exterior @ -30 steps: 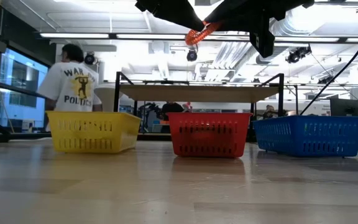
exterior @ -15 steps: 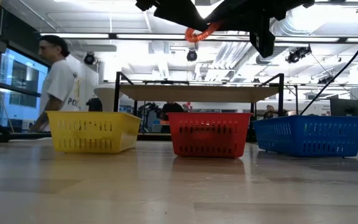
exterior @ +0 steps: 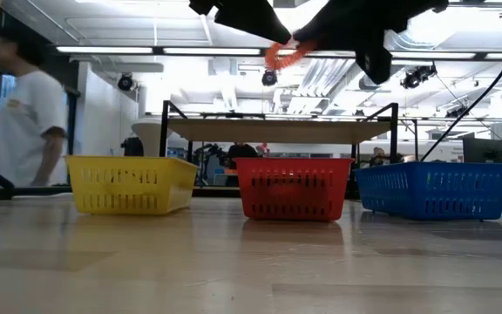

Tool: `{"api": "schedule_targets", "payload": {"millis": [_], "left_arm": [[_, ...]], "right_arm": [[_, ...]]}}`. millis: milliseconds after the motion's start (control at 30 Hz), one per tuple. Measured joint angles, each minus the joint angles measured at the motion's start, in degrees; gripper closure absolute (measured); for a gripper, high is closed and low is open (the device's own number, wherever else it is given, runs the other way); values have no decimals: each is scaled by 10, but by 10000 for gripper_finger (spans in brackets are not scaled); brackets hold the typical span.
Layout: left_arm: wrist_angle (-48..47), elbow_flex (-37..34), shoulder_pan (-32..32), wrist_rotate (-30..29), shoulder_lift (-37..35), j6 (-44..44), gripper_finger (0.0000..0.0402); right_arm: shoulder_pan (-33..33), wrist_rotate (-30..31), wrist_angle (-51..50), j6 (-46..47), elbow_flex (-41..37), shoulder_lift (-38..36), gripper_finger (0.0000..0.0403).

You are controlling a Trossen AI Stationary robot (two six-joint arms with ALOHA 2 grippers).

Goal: Pick & Place Office Desk Supplies
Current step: Put the red spiral keychain into the blue bin

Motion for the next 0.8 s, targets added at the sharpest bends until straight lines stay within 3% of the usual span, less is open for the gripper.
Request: {"api": "schedule_targets", "payload": {"millis": [200,533,800], "left_arm": [[0,0,-7,-3,0,0,275],[0,0,-25,-9,0,1,275],[0,0,-27,-9,0,1,275]], "right_arm": [[13,38,-81,49,0,0,381],[12,68,-145,52,0,-11,381],[12,109,-314,124,0,-54,381]]}}
